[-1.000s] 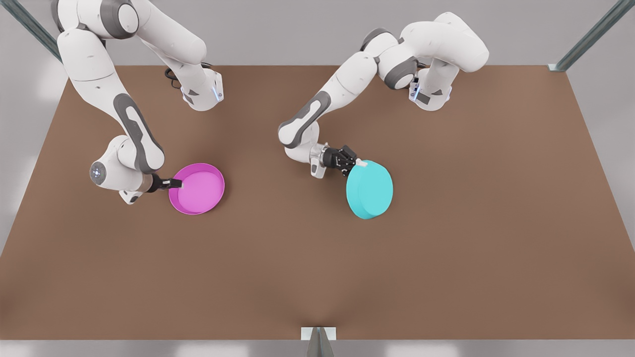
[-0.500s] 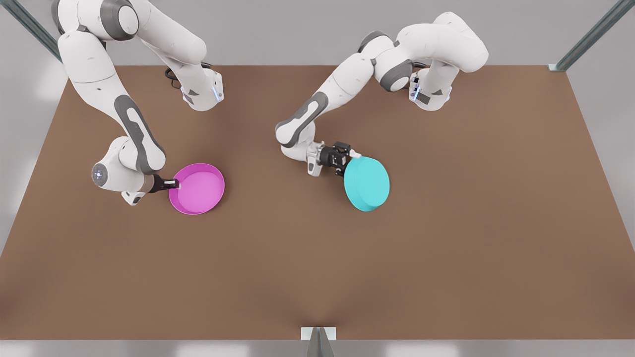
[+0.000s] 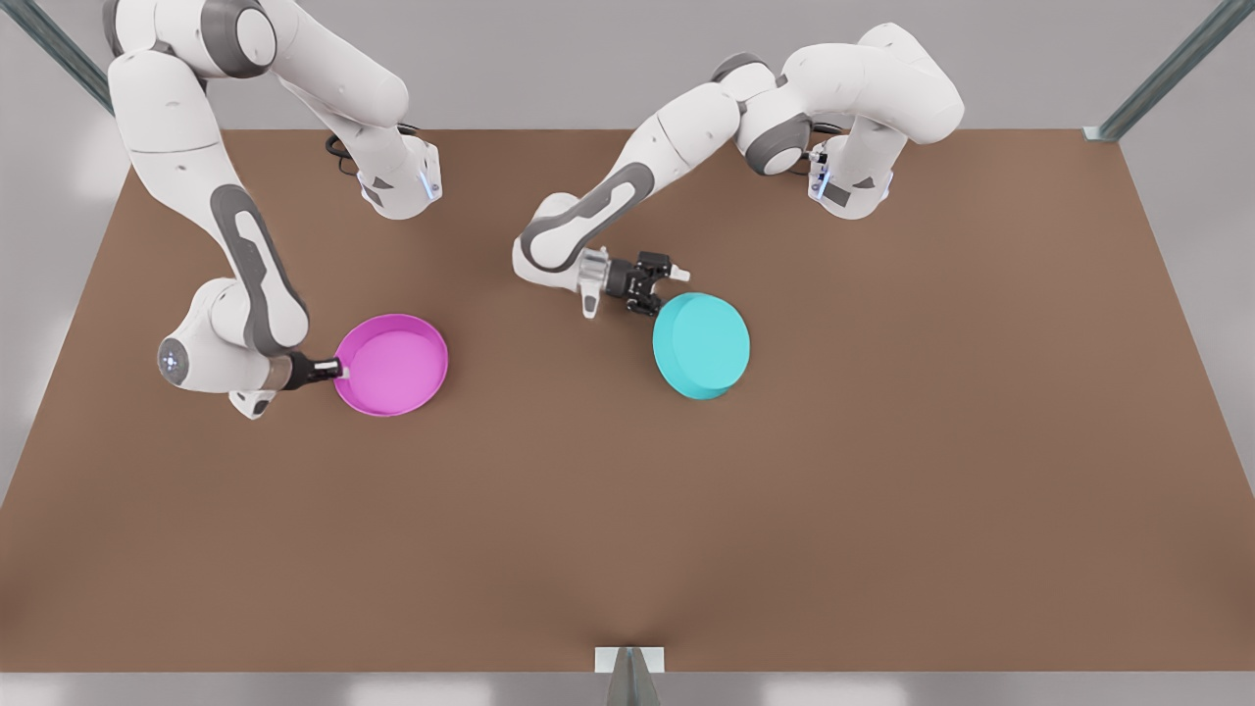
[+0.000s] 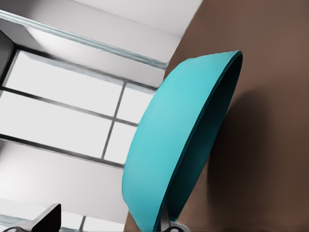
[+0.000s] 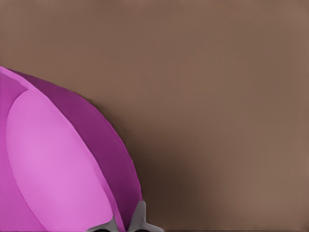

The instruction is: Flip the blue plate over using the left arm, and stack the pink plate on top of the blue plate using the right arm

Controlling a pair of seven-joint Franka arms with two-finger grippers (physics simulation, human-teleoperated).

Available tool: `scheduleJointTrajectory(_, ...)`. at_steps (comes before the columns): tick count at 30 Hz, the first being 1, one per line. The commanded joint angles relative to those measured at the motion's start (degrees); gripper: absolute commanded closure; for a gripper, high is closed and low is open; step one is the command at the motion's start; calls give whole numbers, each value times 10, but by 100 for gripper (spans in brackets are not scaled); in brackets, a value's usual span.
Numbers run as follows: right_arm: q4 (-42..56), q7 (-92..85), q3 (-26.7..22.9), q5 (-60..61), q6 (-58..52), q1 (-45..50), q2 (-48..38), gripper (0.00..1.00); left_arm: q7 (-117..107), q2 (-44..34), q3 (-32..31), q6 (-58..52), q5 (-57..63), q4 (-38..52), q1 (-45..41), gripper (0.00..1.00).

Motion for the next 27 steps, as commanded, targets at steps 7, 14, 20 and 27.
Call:
scheduleJointTrajectory(7, 77, 12, 23, 38, -96, 18, 2, 79, -64, -1, -2, 67, -178, 63, 1, 0)
scheduleJointTrajectory(14, 74, 25, 58, 86, -96, 61, 3, 79, -153, -305, 0, 148, -679, 130, 366, 0)
scheduleJointTrajectory(20, 48, 86, 79, 113, -85, 132, -2, 79, 657, -319, 2, 196, -450, 117, 772, 0)
scheduleJointTrajectory(27, 56, 340, 150, 125, 35, 250, 3, 79, 729, -585, 0, 385, -398, -283, 752, 0)
